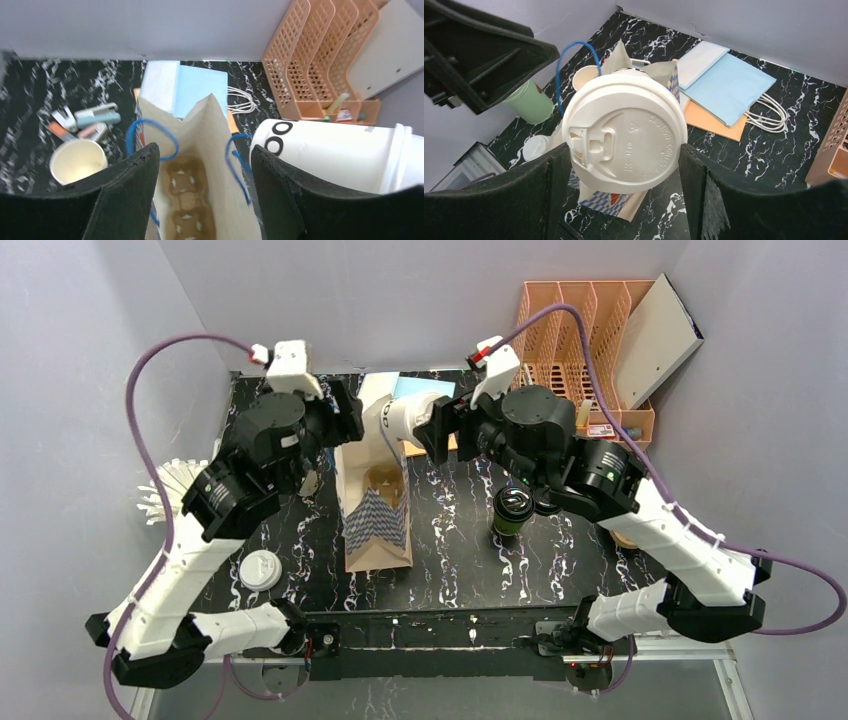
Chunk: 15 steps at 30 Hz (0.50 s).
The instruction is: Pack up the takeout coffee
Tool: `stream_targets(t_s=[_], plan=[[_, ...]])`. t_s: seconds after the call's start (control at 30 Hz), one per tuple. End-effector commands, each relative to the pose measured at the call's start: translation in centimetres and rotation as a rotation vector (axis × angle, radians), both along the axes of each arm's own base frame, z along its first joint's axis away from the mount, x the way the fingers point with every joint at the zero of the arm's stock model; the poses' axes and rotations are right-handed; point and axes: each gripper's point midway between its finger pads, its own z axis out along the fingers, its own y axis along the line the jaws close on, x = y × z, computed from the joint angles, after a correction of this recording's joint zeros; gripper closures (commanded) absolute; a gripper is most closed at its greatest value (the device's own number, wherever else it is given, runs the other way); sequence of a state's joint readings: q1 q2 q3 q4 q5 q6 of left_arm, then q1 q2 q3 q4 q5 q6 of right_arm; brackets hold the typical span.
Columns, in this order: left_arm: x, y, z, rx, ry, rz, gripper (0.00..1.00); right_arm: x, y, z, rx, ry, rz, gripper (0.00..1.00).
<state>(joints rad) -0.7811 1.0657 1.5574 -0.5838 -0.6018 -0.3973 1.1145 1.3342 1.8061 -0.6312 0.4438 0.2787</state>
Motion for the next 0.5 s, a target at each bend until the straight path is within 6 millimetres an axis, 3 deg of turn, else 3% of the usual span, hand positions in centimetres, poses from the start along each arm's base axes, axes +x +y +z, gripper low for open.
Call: stream_targets(t_s=[0.0, 0.13, 0.2, 0.3, 0.47], plan=[[1.1, -1.5, -0.2, 0.387, -0.01, -0.181, 0.35, -0.2, -2.2, 4.6, 0.162, -0.101, -0.039, 0.46], [4.1, -1.6, -1.0, 0.577, 0.002, -0.213, 0.34, -0.2, -4.3, 5.5, 0.219, -0.128, -0.102, 0.47], [6.4, -1.0, -2.1, 0.538, 0.039, -0.274, 0.32, -0.3, -5.4, 5.8, 0.243, -0.138, -0.125, 0.47], [9.6, 1.5, -3.5, 0.426, 0.093, -0.325, 0.28, -0.6, -6.4, 5.4, 0.237, -0.134, -0.138, 0.48], [10.9, -1.4, -5.1, 0.468, 0.075, -0.588, 0.19, -0.5, -7.1, 3.8, 0.183, -0.105, -0.164, 0.48]])
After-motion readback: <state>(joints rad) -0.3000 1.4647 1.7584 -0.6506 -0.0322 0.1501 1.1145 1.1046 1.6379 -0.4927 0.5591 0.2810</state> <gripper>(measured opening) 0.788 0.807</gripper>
